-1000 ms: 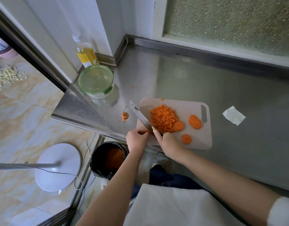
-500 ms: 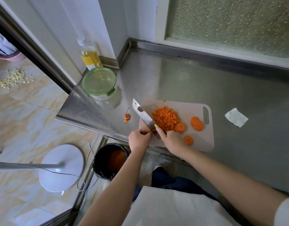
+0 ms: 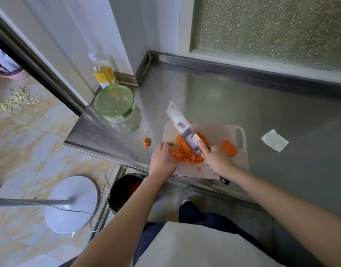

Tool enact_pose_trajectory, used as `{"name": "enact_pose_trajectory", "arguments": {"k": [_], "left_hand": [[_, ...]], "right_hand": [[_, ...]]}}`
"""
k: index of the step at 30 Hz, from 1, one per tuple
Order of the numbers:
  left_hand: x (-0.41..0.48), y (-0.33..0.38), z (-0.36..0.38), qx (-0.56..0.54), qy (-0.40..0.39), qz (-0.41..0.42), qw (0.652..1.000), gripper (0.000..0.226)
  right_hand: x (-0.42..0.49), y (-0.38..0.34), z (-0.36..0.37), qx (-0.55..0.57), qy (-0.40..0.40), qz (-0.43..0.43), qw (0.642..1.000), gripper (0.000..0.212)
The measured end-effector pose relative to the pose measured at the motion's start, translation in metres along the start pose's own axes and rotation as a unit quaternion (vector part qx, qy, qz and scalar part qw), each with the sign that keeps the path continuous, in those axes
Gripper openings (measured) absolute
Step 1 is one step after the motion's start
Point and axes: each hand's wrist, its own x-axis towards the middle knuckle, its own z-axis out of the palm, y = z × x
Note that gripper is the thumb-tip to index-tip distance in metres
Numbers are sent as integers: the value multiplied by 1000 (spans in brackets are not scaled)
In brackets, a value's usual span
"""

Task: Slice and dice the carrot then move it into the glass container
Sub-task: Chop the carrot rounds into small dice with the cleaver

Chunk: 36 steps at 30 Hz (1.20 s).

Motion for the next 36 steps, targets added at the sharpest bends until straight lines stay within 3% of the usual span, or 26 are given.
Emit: {"name": "enact_pose_trajectory", "arguments": {"k": [4, 10, 18, 28, 36], "left_hand": [[6, 3, -5, 75, -77, 75, 991, 63], [10, -1, -6, 150, -79, 157, 973, 41], [14, -3, -12, 161, -118, 246, 949, 40], [12, -4, -10, 153, -92, 211, 961, 34], [4, -3, 0, 103, -38, 91, 990, 30]], "right_hand": [[1, 3, -1, 4, 5, 5, 1000, 57], [-1, 7, 0, 5, 6, 1, 1000, 57], [-3, 7, 1, 1, 8, -8, 1000, 57], [-3, 14, 6, 21, 13, 7, 1000, 56], [-4, 15, 9, 24, 18, 8, 1000, 57]]}}
